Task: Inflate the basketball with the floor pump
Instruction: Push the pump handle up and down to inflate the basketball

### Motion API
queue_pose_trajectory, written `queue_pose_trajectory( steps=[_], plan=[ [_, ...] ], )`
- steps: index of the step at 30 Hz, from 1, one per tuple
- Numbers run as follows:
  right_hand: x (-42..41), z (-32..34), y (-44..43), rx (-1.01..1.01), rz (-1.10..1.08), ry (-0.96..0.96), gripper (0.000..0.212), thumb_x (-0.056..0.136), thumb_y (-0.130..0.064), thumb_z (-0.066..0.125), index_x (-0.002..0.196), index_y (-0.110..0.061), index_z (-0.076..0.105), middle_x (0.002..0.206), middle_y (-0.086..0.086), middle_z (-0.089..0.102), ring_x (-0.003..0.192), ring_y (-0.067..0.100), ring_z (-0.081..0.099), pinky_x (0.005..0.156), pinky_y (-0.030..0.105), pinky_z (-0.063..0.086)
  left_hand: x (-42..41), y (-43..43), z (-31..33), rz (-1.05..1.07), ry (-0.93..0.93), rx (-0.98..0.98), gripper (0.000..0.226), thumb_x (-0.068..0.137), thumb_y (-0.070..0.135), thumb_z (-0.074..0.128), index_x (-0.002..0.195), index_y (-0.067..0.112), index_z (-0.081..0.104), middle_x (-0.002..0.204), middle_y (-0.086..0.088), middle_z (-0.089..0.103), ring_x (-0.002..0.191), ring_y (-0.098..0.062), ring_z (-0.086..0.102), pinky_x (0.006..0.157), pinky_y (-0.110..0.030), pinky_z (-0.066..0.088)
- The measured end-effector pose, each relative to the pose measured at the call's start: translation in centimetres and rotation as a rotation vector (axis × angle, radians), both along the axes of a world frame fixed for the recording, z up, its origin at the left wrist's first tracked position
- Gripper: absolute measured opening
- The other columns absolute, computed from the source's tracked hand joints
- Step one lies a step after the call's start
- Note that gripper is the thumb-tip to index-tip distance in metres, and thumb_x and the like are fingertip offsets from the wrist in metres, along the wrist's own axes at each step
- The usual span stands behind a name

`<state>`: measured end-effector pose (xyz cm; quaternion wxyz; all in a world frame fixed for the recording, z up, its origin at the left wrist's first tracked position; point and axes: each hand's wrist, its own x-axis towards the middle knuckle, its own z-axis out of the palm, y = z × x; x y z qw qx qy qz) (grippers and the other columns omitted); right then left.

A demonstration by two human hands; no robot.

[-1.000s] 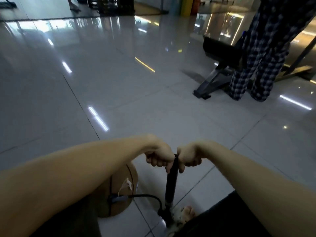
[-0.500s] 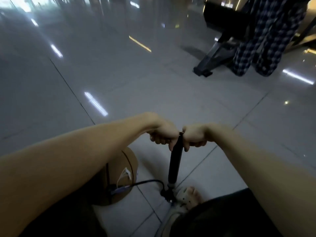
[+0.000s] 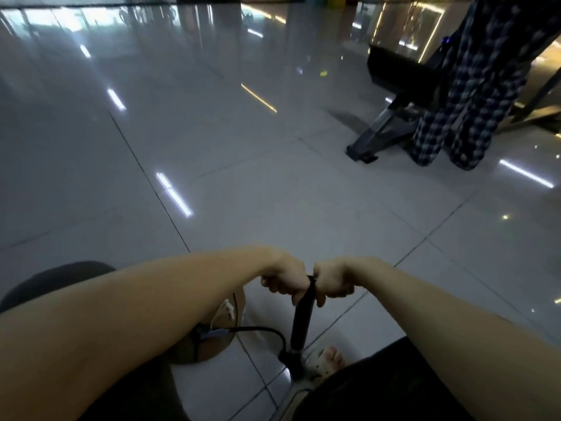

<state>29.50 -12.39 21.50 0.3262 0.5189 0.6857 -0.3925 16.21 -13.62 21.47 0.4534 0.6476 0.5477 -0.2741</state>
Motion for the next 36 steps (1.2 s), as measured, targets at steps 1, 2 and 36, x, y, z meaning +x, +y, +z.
queue_pose_trajectory(
  steps=[1,2,36],
  plan=[
    [-0.2,1.7,0.5,-0.006,-0.004,0.013,0.011,0.088,-0.008,0.064,0.077,-0.007,0.062,0.048,0.003,0.037,0.041,0.017,0.028,0.047,0.027,0.024,-0.4,0.5,1.6,0.011,-0.01,0.0,0.035,0.085,0.009,0.067,0.062,0.017,0.042,0.055,-0.002,0.034,0.046,-0.019,0.026,0.049,-0.027,0.021],
    [-0.4,3.5,1.1,-0.001,-0.013,0.035,0.013,0.087,-0.008,0.064,0.074,-0.008,0.062,0.045,0.0,0.035,0.04,0.016,0.026,0.046,0.024,0.021,-0.9,1.1,3.3,0.028,-0.033,0.0,0.036,0.086,0.01,0.067,0.062,0.018,0.042,0.055,-0.002,0.033,0.046,-0.019,0.025,0.05,-0.027,0.019],
    [0.4,6.3,2.5,-0.033,-0.038,0.096,0.017,0.087,-0.007,0.064,0.071,-0.012,0.064,0.05,0.0,0.036,0.044,0.016,0.028,0.046,0.025,0.023,-1.0,2.3,6.5,0.07,-0.089,-0.03,0.033,0.089,0.017,0.07,0.065,0.019,0.048,0.055,0.001,0.037,0.046,-0.016,0.029,0.049,-0.026,0.02]
  ],
)
